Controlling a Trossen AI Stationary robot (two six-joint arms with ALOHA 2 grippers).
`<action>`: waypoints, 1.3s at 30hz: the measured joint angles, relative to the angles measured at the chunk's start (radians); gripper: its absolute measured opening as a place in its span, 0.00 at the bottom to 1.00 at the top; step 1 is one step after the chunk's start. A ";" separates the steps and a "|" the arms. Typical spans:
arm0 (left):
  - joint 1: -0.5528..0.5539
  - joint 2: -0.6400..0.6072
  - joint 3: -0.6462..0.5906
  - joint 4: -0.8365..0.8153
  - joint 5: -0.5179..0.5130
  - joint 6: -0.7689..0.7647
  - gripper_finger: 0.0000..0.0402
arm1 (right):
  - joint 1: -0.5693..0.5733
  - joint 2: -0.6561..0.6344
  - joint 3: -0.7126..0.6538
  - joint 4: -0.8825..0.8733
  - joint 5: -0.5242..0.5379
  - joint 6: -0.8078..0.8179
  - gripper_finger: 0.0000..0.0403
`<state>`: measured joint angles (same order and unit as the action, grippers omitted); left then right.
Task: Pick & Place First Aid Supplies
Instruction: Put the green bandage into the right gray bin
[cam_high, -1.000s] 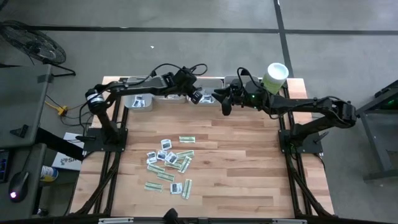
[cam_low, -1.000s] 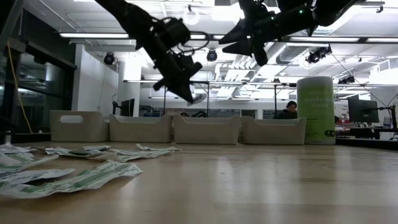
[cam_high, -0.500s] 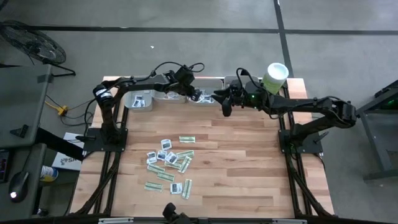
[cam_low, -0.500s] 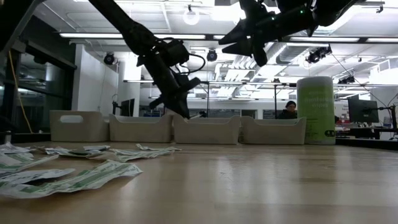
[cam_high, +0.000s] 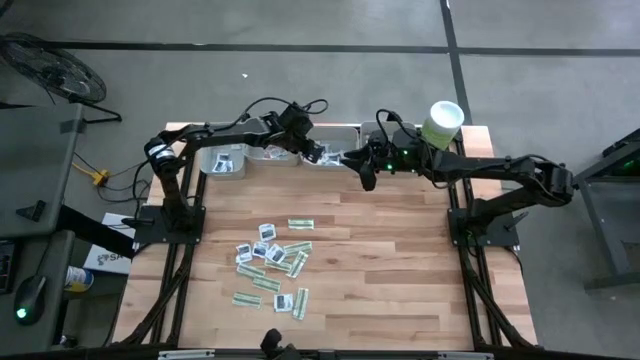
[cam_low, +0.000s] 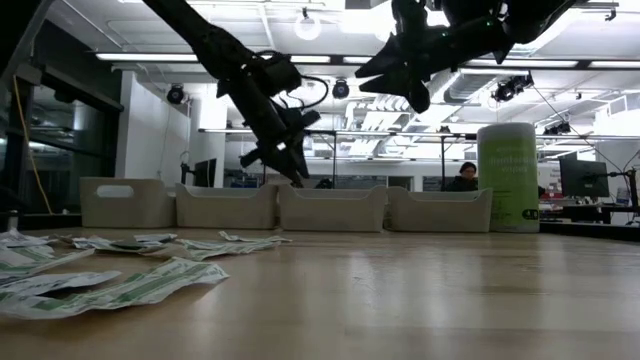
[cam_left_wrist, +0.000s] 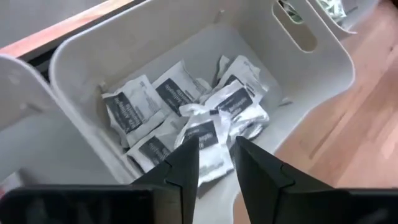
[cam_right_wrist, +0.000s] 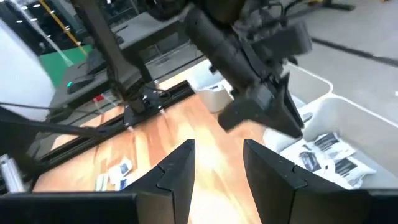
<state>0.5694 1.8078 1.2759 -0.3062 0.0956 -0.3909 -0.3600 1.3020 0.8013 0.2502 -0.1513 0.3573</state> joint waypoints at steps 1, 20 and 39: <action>0.000 -0.011 0.000 -0.018 0.000 0.007 0.26 | -0.005 -0.003 0.000 -0.008 -0.015 0.000 0.32; -0.158 -0.219 -0.012 -0.679 0.080 -0.222 0.26 | -0.099 -0.094 0.000 -0.247 -0.146 0.001 0.32; -0.385 -0.218 -0.400 -0.175 0.035 -0.851 0.26 | -0.098 -0.094 0.000 -0.261 -0.148 -0.026 0.32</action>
<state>0.1843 1.5902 0.8763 -0.4808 0.1305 -1.2416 -0.4583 1.2079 0.8017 -0.0113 -0.2989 0.3317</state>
